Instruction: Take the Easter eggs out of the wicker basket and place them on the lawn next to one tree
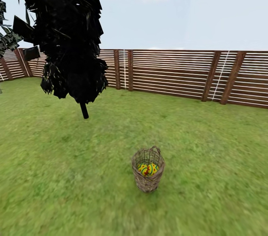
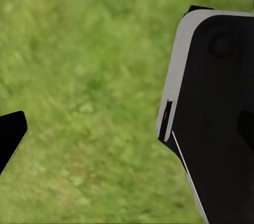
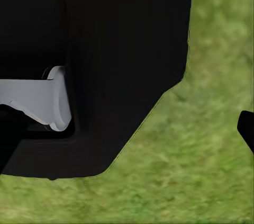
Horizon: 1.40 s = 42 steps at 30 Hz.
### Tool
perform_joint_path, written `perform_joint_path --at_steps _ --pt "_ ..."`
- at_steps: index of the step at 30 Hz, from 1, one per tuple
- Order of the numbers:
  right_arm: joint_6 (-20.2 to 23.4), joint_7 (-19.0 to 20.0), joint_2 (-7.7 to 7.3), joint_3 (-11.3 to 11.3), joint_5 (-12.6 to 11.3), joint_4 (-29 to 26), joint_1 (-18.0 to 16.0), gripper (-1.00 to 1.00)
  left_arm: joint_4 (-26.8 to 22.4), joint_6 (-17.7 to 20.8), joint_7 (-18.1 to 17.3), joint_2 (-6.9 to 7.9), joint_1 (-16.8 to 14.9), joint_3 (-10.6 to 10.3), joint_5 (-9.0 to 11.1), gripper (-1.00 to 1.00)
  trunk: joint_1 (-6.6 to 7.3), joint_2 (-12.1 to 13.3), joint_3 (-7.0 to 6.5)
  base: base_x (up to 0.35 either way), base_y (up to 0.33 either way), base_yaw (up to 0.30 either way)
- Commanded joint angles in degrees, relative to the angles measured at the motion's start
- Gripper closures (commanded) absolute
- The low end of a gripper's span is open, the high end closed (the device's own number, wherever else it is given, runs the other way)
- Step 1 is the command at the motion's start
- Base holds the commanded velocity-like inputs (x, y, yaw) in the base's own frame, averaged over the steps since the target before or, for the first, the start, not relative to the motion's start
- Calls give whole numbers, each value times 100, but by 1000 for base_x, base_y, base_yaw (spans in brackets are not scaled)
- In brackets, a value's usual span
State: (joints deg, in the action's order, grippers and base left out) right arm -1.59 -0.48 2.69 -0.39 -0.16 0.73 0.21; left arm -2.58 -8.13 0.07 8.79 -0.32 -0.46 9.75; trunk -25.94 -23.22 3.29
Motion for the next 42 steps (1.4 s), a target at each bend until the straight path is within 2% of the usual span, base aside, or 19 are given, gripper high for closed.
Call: perform_joint_path --at_steps 1,16,29,42 --pt "-17 -5 -2 -4 -2 6 -4 -100 3 -17 1 0 -3 -8 36 -100 -6 -10 10 309 173 -12" --pt "-17 -6 -7 -5 -2 -32 -4 -100 3 -29 5 3 -3 -14 32 -100 -6 -10 10 275 211 -2" --pt "-19 -5 4 -5 -2 -16 -4 -100 3 -30 11 0 -3 -30 19 -100 -6 -10 10 261 125 0" --pt "-25 -6 12 2 -2 3 -4 -100 3 -77 3 -5 3 -26 35 -100 16 30 -8 52 -1 0"
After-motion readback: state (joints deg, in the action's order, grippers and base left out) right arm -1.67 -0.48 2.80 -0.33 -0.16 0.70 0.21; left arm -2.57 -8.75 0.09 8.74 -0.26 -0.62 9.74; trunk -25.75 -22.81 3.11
